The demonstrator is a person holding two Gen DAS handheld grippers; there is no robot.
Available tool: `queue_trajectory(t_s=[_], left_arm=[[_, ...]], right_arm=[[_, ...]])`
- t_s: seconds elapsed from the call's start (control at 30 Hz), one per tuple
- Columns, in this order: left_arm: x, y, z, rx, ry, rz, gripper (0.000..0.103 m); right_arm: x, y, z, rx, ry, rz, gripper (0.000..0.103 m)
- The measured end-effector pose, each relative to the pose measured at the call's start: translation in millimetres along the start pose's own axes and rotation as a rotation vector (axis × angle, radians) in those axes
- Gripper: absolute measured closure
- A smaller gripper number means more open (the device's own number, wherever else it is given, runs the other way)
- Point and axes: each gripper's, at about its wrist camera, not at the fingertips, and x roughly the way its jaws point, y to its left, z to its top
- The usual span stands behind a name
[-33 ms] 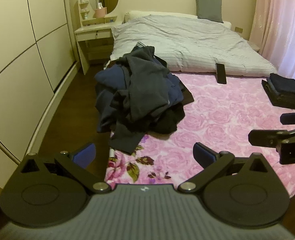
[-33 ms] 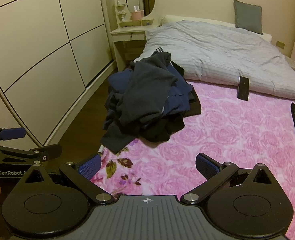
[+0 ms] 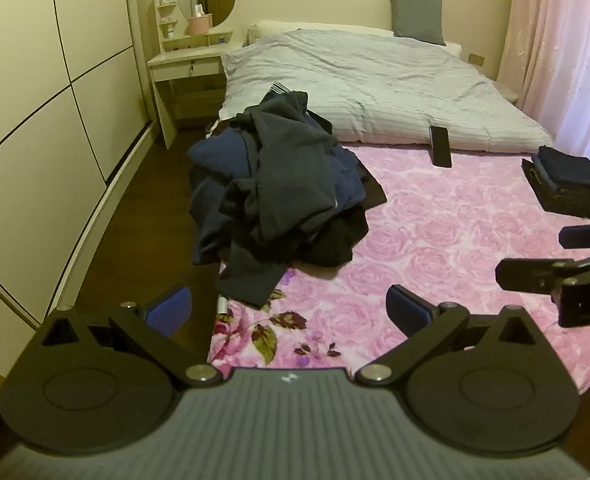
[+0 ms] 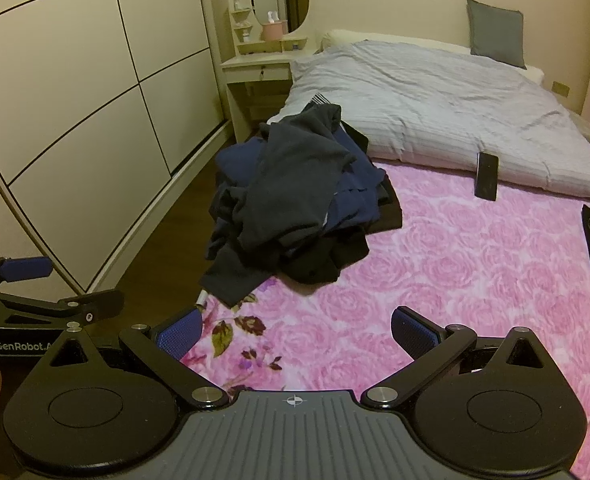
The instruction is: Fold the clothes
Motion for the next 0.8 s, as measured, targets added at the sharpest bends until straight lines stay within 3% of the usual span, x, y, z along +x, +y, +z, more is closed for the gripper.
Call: queue_trajectory(t_s=[0.8], left_arm=[[0.4, -4.0, -2.8, -0.008, 0.018, -0.035, 0.001]], right_arm=[[1.2, -3.1, -1.1, -0.005, 0.01, 0.001, 0.0]])
